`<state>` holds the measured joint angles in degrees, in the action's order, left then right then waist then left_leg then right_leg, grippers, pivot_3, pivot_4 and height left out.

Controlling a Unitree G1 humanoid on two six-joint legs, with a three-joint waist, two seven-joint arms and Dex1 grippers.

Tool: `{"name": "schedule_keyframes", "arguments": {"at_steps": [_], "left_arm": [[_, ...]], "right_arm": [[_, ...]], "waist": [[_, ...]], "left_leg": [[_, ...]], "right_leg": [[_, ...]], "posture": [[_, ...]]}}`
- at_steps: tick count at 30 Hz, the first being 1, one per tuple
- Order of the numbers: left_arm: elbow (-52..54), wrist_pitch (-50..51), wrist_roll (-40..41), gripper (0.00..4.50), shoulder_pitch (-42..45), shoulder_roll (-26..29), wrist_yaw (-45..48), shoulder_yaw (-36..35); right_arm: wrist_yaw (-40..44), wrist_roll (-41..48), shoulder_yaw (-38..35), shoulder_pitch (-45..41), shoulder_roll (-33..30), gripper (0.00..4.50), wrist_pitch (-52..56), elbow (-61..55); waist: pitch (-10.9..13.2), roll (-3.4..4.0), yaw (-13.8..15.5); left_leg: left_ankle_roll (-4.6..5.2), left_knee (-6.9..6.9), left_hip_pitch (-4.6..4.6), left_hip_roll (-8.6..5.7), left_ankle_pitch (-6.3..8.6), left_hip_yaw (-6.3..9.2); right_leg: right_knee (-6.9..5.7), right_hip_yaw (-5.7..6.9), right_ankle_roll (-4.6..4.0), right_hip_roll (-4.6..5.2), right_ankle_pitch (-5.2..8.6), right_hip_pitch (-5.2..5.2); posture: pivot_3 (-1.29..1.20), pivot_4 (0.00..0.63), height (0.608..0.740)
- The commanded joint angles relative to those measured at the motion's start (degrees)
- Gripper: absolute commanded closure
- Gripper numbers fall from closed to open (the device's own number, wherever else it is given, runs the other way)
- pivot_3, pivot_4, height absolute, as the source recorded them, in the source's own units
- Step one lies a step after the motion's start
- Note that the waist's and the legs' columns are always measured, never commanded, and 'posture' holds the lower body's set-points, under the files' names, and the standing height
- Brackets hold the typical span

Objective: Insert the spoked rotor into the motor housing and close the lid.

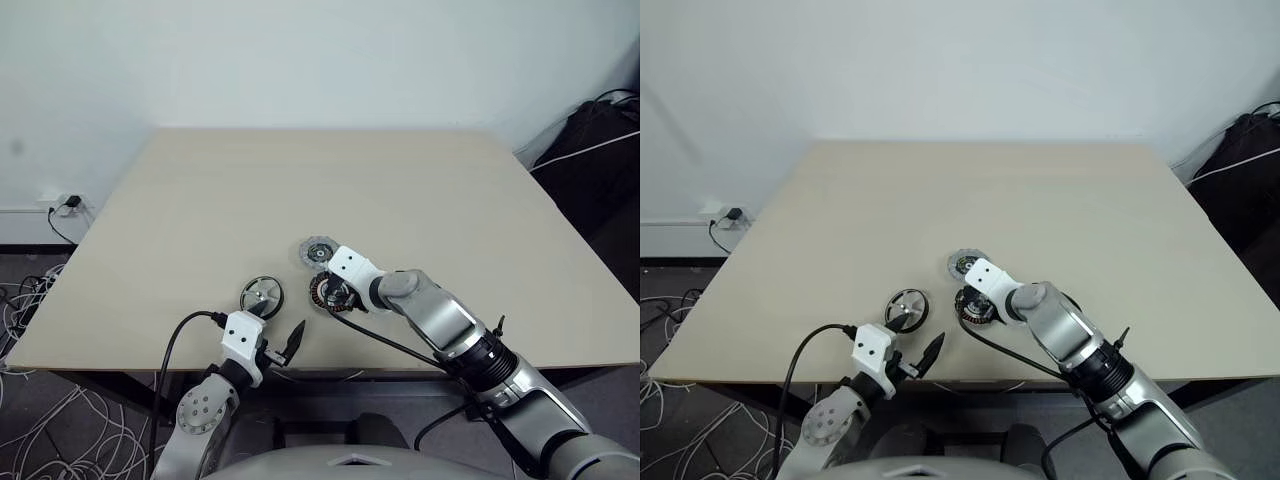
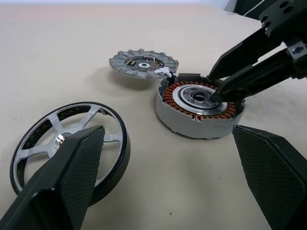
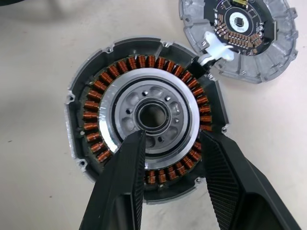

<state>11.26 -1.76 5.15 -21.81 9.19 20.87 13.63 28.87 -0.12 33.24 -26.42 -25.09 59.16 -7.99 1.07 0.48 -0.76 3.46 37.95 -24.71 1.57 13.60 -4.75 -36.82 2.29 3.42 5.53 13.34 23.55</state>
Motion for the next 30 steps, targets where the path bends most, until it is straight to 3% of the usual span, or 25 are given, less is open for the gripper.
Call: {"name": "schedule_keyframes", "arguments": {"at_steps": [1,19,30], "left_arm": [[2.5,-0.4,-0.1,0.00,0.4,-0.2,-0.3,0.4],[4.8,1.5,0.0,0.00,0.5,0.0,-0.9,0.8],[4.5,1.4,0.2,0.00,0.5,0.0,-0.8,0.8]], "right_arm": [[0.3,-1.5,0.1,-1.0,-0.4,2.61,-1.1,0.8],[0.8,-4.5,-0.7,-1.7,2.8,2.61,-5.3,5.5],[2.4,-5.0,-0.9,-0.3,1.0,2.61,-4.8,-3.2]], "waist": [[0.0,0.00,0.0],[0.0,-0.02,-0.1],[0.0,-0.03,0.1]], "left_leg": [[0.00,0.01,0.00,0.00,0.00,-0.01],[-0.01,0.01,0.02,0.05,0.00,-0.03],[-0.01,-0.01,-0.01,0.04,0.00,-0.04]], "right_leg": [[0.00,0.00,0.00,0.00,0.00,0.00],[-0.01,0.04,0.00,0.00,-0.03,0.00],[0.01,0.04,-0.01,0.01,-0.02,0.02]], "posture": [[0.00,0.000,0.740],[0.00,0.000,0.740],[0.00,0.000,0.740]]}}
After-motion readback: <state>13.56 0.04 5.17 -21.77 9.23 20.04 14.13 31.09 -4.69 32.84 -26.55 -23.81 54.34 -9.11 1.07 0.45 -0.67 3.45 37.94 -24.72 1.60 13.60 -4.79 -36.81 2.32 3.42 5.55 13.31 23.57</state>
